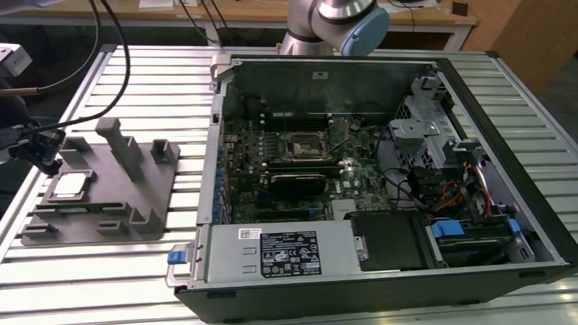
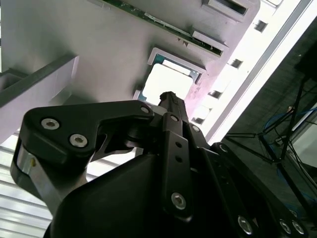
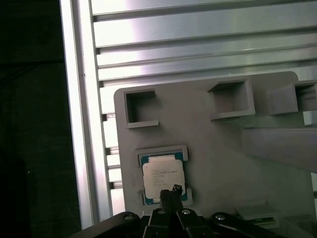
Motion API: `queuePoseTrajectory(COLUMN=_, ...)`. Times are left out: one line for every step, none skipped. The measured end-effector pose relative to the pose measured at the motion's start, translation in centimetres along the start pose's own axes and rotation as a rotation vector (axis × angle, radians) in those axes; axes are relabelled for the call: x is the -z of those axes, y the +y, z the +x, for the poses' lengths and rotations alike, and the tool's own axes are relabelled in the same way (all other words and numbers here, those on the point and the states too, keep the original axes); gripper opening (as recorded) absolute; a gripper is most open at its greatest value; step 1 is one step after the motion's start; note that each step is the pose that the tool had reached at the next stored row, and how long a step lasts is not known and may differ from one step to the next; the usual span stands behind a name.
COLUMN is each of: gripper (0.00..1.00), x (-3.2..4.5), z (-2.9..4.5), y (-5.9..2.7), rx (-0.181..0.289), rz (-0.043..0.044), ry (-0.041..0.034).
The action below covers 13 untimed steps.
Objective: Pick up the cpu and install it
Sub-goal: 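Pick up the cpu and move it towards the insertion slot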
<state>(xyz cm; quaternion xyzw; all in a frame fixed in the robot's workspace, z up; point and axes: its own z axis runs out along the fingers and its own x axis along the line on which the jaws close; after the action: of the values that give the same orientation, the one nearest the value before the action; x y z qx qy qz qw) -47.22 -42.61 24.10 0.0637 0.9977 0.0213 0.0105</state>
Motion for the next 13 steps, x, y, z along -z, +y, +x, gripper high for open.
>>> queuePoseTrajectory(gripper=0.11, x=-0.05, z=0.00, y=0.00, rx=0.001, rz=0.0004, ry=0.0001)
queuePoseTrajectory(gripper=0.11, x=-0.11, z=0.00, y=0.00, rx=0.002, rz=0.0008, ry=0.0000)
queuePoseTrajectory(gripper=0.11, x=-0.16, z=0.01, y=0.00, rx=0.002, rz=0.0009, ry=0.0001)
queuePoseTrajectory(gripper=0.11, x=-0.22, z=0.01, y=-0.01, rx=0.002, rz=0.0010, ry=0.0001)
queuePoseTrajectory(gripper=0.11, x=-0.30, z=0.01, y=-0.01, rx=0.002, rz=0.0010, ry=0.0001)
queuePoseTrajectory(gripper=0.11, x=-0.38, z=0.01, y=-0.01, rx=0.002, rz=0.0010, ry=0.0001)
queuePoseTrajectory(gripper=0.11, x=-0.46, z=0.01, y=-0.01, rx=0.002, rz=0.0010, ry=0.0000)
queuePoseTrajectory(gripper=0.11, x=-0.54, z=0.01, y=-0.02, rx=0.003, rz=0.0010, ry=0.0000)
queuePoseTrajectory(gripper=0.11, x=-0.60, z=0.01, y=-0.02, rx=0.003, rz=0.0009, ry=0.0001)
queuePoseTrajectory(gripper=0.11, x=-0.66, z=0.02, y=-0.02, rx=0.004, rz=0.0010, ry=0.0001)
queuePoseTrajectory(gripper=0.11, x=-0.72, z=0.02, y=-0.03, rx=0.005, rz=0.0009, ry=0.0001)
queuePoseTrajectory(gripper=0.11, x=-0.78, z=0.02, y=-0.03, rx=0.006, rz=0.0009, ry=0.0002)
queuePoseTrajectory(gripper=0.11, x=-0.85, z=0.02, y=-0.03, rx=0.008, rz=0.0009, ry=0.0003)
